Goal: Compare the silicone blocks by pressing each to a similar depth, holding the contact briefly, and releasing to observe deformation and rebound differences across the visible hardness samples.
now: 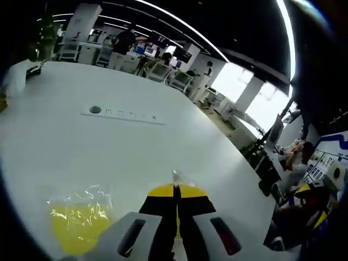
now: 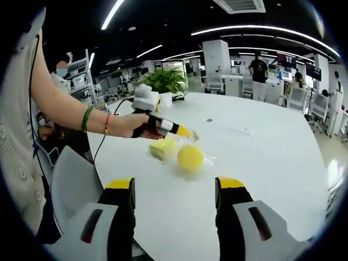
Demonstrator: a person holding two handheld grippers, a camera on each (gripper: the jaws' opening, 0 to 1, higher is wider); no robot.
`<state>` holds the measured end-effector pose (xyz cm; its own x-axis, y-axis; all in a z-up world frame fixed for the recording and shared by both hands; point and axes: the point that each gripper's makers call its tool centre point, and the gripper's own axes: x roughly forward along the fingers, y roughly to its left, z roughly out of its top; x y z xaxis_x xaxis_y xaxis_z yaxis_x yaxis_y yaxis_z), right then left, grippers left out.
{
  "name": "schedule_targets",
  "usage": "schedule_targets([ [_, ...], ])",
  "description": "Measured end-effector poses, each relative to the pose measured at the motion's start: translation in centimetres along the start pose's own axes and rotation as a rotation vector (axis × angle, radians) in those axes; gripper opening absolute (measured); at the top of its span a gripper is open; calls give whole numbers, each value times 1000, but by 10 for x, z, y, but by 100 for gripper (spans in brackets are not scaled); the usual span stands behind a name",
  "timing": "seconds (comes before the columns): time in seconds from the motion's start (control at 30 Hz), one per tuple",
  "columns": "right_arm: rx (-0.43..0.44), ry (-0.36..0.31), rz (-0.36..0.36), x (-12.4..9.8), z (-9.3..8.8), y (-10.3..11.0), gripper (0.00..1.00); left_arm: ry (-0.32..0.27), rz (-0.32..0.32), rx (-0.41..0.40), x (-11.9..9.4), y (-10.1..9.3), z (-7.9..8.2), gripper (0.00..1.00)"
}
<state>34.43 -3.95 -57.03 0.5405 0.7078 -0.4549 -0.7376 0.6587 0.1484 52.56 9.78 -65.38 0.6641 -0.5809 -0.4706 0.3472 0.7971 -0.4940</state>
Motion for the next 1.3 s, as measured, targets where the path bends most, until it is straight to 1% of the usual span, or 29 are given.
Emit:
schedule_targets([
  [0.03, 2, 2, -2, 0, -1, -1, 54, 11, 24, -8, 1, 6, -2, 0],
  [0.1, 8, 5, -5, 0, -4, -3, 54, 24, 41, -12, 5, 12, -7, 0],
  [0.2, 15, 9, -8, 0, -7, -5, 54, 33, 59, -22, 11, 16, -12, 0],
  [0.27, 20, 11, -11, -1, -8, -7, 53, 34, 66, -30, 16, 16, -13, 0],
  [0.4, 31, 15, -12, 0, -11, -9, 53, 51, 96, -47, 25, 22, -23, 0],
  [0.5, 32, 14, -13, 0, -11, -10, 53, 56, 102, -25, 28, 24, -25, 0],
  [0.67, 34, 15, -16, 0, -12, -11, 52, 80, 116, 0, 33, 36, -29, 0],
  [0.87, 42, 22, -17, 1, -16, -11, 51, 121, 144, 22, 37, 50, -40, 0],
  [1.1, 46, 22, -14, 4, -16, -10, 51, 127, 148, 30, 37, 52, -41, 0],
  [1.17, 44, 20, -15, 4, -15, -10, 51, 115, 142, 45, 37, 52, -39, 1],
  [1.23, 45, 14, -16, 5, -14, -10, 51, 107, 149, 101, 35, 51, -36, 2],
  [1.27, 47, 14, -16, 5, -14, -10, 51, 103, 152, 151, 34, 52, -34, 3],
  [1.3, 48, 14, -17, 5, -14, -10, 52, 101, 164, 182, 32, 52, -33, 4],
])
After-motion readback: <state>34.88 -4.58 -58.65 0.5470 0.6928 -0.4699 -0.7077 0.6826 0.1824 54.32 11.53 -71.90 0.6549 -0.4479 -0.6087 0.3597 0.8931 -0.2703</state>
